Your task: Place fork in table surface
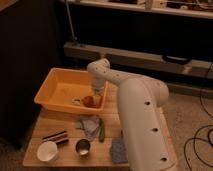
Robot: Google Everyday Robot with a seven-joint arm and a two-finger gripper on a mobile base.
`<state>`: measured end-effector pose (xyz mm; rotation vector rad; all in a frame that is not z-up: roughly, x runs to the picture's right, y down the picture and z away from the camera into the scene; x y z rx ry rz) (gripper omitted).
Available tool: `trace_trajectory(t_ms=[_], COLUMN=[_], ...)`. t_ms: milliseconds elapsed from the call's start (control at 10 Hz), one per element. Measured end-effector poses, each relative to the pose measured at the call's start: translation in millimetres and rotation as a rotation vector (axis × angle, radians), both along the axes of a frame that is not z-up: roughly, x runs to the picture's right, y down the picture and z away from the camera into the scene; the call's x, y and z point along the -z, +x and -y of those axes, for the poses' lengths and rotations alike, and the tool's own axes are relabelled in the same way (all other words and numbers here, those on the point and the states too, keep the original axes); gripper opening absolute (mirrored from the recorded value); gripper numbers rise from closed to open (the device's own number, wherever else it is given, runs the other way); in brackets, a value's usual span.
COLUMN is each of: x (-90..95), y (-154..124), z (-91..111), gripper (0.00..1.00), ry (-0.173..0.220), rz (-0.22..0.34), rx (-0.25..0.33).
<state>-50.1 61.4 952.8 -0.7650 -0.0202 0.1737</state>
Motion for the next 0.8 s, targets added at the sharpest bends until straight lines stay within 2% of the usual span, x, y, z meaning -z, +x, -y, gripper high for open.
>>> trace_trajectory(t_ms=[500,600,800], x=[0.2,0.2,-1.5], y=[0.0,0.0,0.3], z=[0.4,0.5,-0.5], gripper=[0.65,0.63,0.47], ry=[0.0,0.001,0.001], rz=[0.0,0.0,-0.001], rx=[0.0,0.0,0.002])
